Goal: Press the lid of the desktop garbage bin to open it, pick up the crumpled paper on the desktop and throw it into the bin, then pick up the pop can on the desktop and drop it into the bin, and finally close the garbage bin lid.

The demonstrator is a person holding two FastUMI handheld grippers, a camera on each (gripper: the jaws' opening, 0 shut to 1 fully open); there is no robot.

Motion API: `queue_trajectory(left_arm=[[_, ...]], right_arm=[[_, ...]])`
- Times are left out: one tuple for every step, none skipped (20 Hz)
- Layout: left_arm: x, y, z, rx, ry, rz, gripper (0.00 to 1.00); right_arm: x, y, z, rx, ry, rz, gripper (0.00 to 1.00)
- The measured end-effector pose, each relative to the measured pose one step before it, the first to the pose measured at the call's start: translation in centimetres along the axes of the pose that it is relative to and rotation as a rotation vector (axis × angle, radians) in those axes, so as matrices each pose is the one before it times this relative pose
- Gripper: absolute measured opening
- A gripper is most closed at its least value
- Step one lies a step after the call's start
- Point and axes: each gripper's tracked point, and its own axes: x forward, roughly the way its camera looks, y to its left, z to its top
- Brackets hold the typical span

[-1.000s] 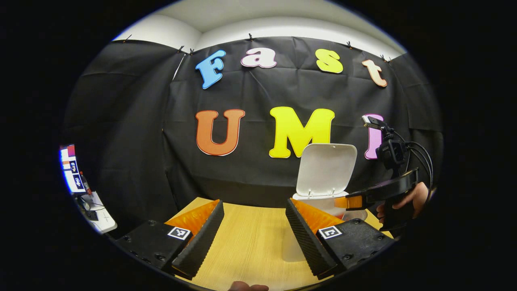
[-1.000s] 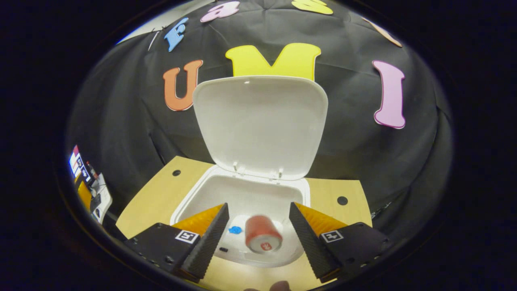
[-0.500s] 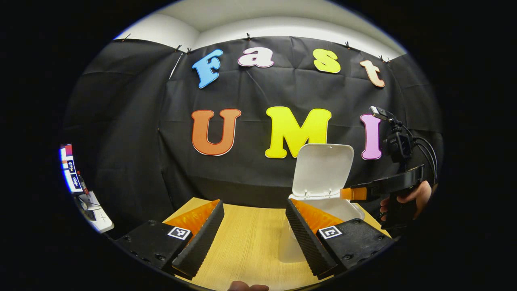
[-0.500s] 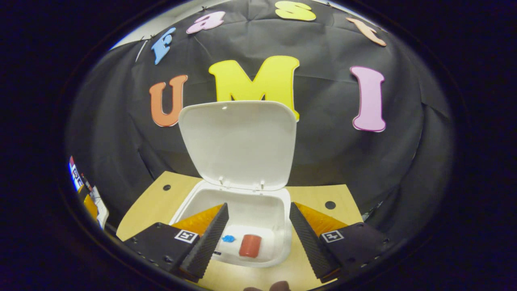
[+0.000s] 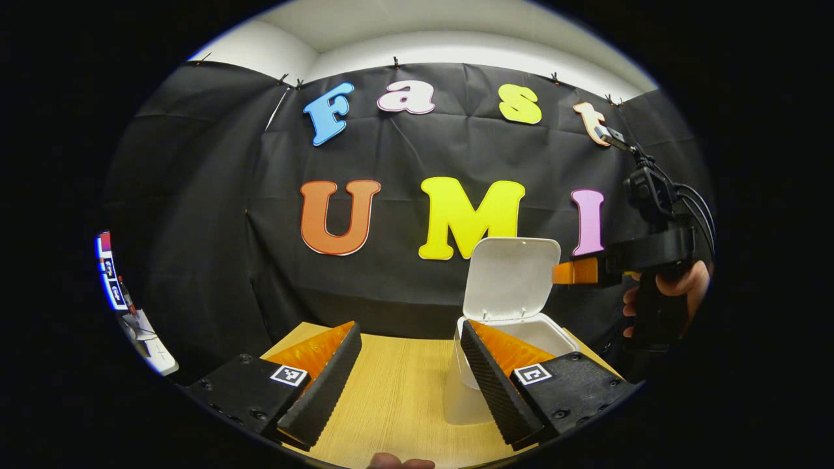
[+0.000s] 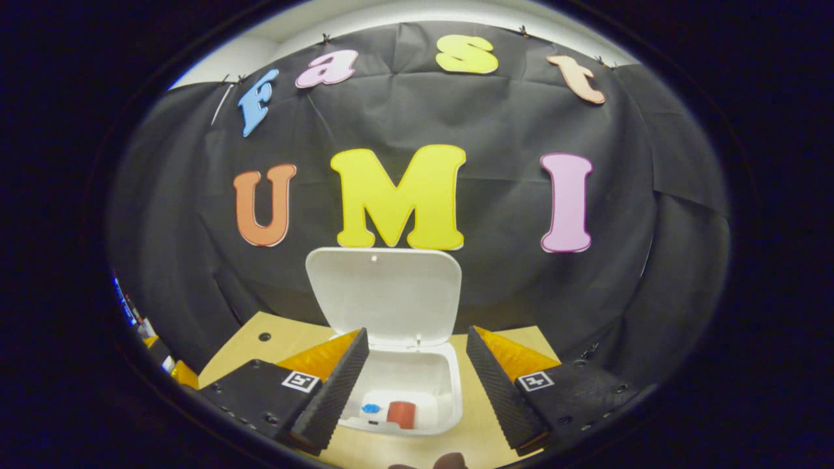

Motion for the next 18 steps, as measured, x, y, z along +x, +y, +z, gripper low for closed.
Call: queue_trajectory(left_arm=[[-0.159, 0.045, 0.138, 0.00523, -0.00182, -0.00114, 0.99], [-0.089, 0.164, 0.219, 0.00201, -0.00437, -0.00068, 0.99], [0.067, 0.085, 0.224, -0.00194, -0.00684, 0.00092, 0.99], [0.084, 0.139, 0.174, -0.00186, -0.00142, 0.00159, 0.99], [0.057, 0.249, 0.171, -0.00078, -0.00079, 0.00335, 0.99], [0.075, 0.272, 0.173, -0.00039, -0.00002, 0.00794, 0.99], [0.055, 0.379, 0.19, -0.00197, -0.00316, 0.00866, 0.99], [-0.008, 0.275, 0.17, -0.00323, -0.00148, 0.00755, 0.99], [0.099, 0.343, 0.116, -0.00256, -0.00116, 0.0078, 0.99], [0.232, 0.283, 0.269, 0.00128, -0.00496, 0.00812, 0.99], [0.313, 0.281, 0.143, 0.00442, -0.00454, 0.00806, 0.99], [0.109, 0.214, 0.2, 0.00473, -0.00248, 0.00981, 0.99], [0.069, 0.143, 0.029, 0.00061, -0.00149, 0.00752, 0.99], [0.094, 0.068, 0.059, -0.00376, -0.00118, 0.00391, 0.99], [0.238, -0.073, 0.069, -0.00343, -0.00123, 0.00239, 0.99], [0.085, -0.032, 0.053, -0.00036, -0.00044, 0.00197, 0.99], [0.083, 0.078, 0.038, 0.00222, 0.00051, 0.00437, 0.99], [0.042, 0.071, -0.155, 0.00085, 0.00228, 0.00607, 0.99]], right_arm=[[-0.065, 0.288, 1.21, 0.00126, -0.02092, 0.00318, 0.94], [0.102, 0.428, 1.217, -0.00021, -0.02056, 0.00417, 0.94], [0.254, 0.359, 1.095, -0.00183, -0.02242, 0.00425, 0.94], [0.391, 0.278, 0.947, -0.00864, -0.01948, 0.00107, 0.94], [0.494, 0.294, 1.04, -0.00797, -0.02012, 0.00056, 0.94], [0.472, 0.325, 0.706, -0.00407, -0.01174, 0.00356, 0.94], [0.527, 0.463, 0.574, 0.00046, -0.00665, 0.00674, 0.94], [0.494, 0.226, 0.385, -0.00108, -0.00627, 0.00386, 0.93], [0.476, 0.217, 0.45, -0.00261, -0.00611, 0.00384, 0.94], [0.606, 0.232, 0.213, -0.00145, -0.00784, 0.00079, 0.94], [0.624, 0.227, 0.181, -0.005, -0.0027, 0.0013, 0.94], [0.626, 0.149, -0.115, -0.00782, 0.00228, 0.00098, 0.94], [0.673, 0.216, -0.048, -0.00627, 0.0051, 0.00335, 0.94], [0.575, 0.167, -0.033, -0.00092, 0.00466, 0.00329, 0.94], [0.544, 0.128, 0.044, 0.00241, 0.00169, 0.00173, 0.94], [0.62, 0.052, -0.078, 0.00302, 0.00136, 0.00328, 0.94], [0.502, 0.043, -0.039, 0.00051, 0.00201, 0.00283, 0.94], [0.411, 0.044, -0.09, -0.00016, 0.00341, 0.00221, 0.94]])
